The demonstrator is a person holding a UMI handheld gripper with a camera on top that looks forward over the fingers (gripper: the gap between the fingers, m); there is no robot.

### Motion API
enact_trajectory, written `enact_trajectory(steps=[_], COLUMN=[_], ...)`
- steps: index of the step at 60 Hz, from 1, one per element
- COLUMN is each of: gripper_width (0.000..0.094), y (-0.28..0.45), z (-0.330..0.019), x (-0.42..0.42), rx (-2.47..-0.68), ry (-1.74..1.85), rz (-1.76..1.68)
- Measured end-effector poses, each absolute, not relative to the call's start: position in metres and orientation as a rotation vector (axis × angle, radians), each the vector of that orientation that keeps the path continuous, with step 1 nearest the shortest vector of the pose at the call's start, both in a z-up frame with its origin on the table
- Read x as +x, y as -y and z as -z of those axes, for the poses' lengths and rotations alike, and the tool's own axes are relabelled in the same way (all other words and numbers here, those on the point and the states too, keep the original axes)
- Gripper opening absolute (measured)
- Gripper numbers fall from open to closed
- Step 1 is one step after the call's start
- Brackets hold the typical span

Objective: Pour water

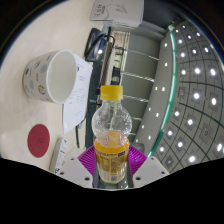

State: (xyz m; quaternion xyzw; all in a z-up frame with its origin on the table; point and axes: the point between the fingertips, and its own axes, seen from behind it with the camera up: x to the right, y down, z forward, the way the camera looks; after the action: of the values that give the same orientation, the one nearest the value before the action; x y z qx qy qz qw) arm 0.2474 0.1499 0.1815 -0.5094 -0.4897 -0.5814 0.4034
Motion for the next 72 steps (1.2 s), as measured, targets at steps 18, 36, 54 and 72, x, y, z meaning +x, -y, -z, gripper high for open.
enact_trajectory(steps=[18,36,54,72], gripper_width=[0.0397,0.0400,0.0399,0.0399], y=[-0.162,-0.151,-0.131,-0.131], z=[-0.150,-0.176,-0.175,-0.101], x=[0.240,0.239,0.226,0.227], rx=[-1.155,-1.371,-1.733,-1.911], ry=[1.434,1.163,0.591,0.245], rz=[1.565,1.262,0.499,-0.025])
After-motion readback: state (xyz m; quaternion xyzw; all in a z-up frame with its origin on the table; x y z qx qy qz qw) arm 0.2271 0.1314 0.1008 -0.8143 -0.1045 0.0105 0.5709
